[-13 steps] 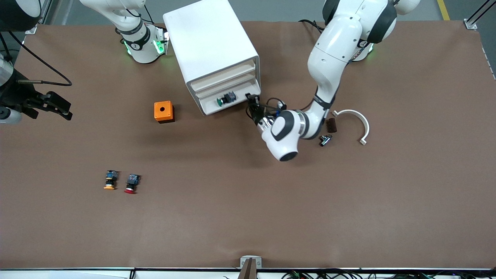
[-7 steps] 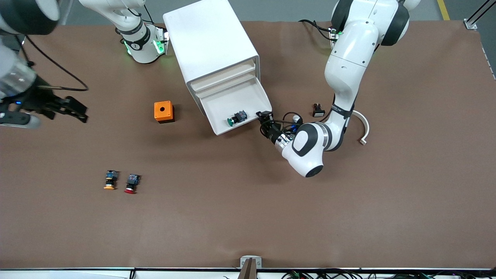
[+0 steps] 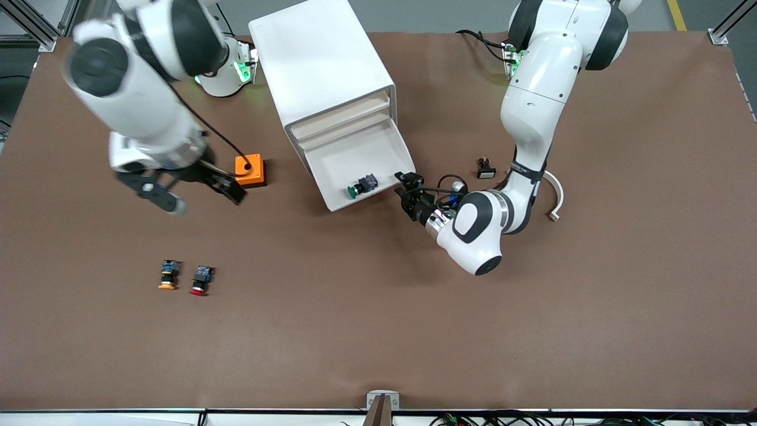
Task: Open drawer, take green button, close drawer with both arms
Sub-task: 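Grasp the green button in the drawer with the right gripper while the left gripper withdraws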
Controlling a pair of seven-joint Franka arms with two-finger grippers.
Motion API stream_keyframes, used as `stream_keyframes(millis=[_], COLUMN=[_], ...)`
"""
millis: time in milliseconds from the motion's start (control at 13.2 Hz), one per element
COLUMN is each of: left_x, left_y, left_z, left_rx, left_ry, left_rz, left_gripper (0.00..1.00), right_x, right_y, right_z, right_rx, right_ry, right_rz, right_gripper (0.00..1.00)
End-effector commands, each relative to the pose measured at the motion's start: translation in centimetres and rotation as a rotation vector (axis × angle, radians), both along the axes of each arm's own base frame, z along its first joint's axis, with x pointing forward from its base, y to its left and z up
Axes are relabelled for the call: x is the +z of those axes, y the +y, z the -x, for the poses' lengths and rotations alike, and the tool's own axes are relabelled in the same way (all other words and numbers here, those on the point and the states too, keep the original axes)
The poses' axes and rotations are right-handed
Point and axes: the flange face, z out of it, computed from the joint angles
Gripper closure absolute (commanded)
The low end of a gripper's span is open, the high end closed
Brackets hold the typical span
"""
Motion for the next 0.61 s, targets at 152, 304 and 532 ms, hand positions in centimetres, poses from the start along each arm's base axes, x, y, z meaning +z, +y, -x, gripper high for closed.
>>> stream_keyframes(millis=[152, 304, 532], left_x=[3.9, 5.4, 9.7], left_y=[4.5, 5.9, 8.8], left_z=[-4.1, -5.2, -7.9], left_rx=[-0.002, -0.050, -0.069], left_ry=[-0.120, -0.192, -0.325], left_rz=[-0.045, -0.117, -0.165], left_gripper=[0.01, 0.01, 0.01], right_x=[-6.0, -9.3, -13.9], right_y=[9.5, 13.6, 17.9], right_z=[2.5, 4.6, 6.5], right_rx=[-0.252, -0.301, -0.329], right_ry=[0.056, 0.049, 0.055], right_rz=[-0.033, -0.039, -0.036], right_gripper=[0.00, 0.00, 0.00])
